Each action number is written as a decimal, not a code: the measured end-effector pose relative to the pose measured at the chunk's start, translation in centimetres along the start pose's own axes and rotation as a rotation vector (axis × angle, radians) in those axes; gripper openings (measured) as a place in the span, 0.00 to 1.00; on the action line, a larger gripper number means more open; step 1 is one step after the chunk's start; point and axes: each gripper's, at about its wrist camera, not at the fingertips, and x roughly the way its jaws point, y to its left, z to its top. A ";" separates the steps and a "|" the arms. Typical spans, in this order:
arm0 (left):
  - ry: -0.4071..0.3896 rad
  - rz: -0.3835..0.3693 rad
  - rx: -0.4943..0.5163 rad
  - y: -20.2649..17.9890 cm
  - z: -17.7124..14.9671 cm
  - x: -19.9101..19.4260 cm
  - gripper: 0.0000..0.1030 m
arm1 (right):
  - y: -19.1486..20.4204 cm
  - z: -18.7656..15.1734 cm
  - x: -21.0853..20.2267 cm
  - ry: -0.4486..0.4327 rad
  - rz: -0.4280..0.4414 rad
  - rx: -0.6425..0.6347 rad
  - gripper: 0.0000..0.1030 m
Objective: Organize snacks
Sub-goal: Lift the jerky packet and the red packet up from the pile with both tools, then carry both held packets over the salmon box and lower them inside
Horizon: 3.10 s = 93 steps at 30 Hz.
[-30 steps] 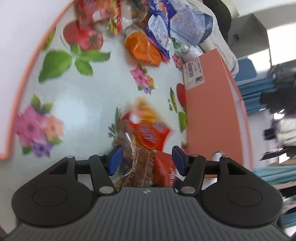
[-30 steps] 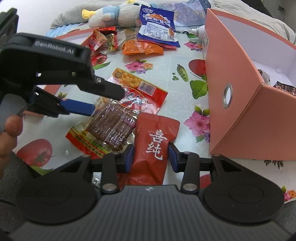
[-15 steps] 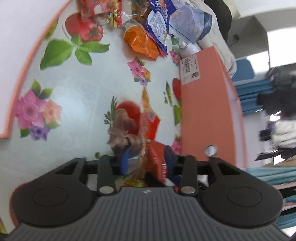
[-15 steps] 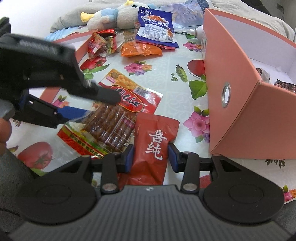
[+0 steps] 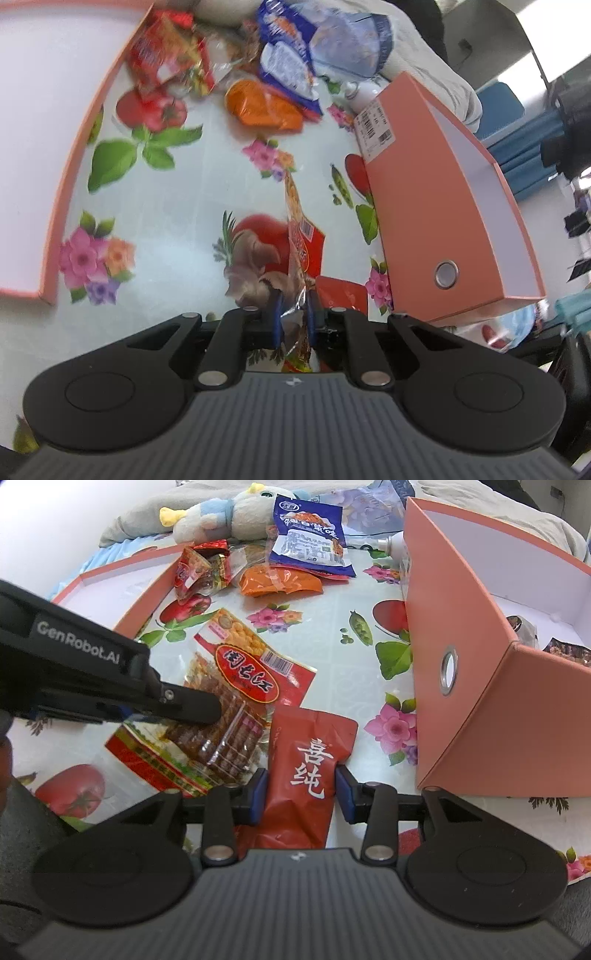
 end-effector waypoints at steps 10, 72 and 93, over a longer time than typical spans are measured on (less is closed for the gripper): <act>-0.054 0.050 0.058 -1.6 0.6 -2.3 0.12 | -0.3 1.1 -1.4 -0.016 0.010 0.020 0.40; -0.042 0.000 0.397 -28.8 13.5 4.6 0.12 | -22.2 12.4 -10.4 -0.218 -0.161 0.258 0.40; 0.095 0.084 0.451 -28.8 14.0 12.6 0.12 | -26.4 9.5 -4.5 -0.090 -0.145 0.397 0.43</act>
